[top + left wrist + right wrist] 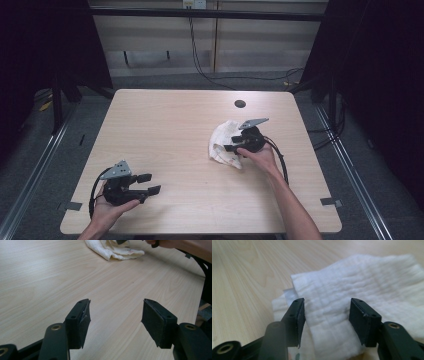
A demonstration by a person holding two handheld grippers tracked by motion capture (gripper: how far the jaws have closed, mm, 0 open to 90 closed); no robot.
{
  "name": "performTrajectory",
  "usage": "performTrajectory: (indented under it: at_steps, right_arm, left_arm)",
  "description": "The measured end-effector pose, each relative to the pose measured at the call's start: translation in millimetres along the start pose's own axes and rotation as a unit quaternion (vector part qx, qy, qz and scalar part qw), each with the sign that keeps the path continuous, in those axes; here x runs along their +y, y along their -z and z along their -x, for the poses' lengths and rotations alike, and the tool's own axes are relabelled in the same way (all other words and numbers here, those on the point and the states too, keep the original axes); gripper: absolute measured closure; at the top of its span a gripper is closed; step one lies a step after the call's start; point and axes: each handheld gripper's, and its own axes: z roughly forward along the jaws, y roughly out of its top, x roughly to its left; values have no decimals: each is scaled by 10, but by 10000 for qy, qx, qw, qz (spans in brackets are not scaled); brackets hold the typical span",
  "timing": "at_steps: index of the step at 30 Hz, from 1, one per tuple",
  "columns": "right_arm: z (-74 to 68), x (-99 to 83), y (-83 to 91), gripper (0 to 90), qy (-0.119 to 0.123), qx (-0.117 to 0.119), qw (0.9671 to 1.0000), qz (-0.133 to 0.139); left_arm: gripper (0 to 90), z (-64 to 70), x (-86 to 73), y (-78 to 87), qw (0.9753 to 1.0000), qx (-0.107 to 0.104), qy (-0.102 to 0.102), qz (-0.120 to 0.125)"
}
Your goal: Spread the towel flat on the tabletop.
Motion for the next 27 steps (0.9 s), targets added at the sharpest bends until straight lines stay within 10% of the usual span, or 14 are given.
performTrajectory:
  at_steps: [16, 27]
  right_arm:
    - [-48, -170, -77, 832, -224, 133, 9992, -287]
    - [-304, -229, -54, 849, -207, 375, 9985, -342]
  left_arm:
    - [405, 1, 1, -24, 9999, 53, -59, -84]
    - [541, 47, 42, -64, 9999, -104, -65, -75]
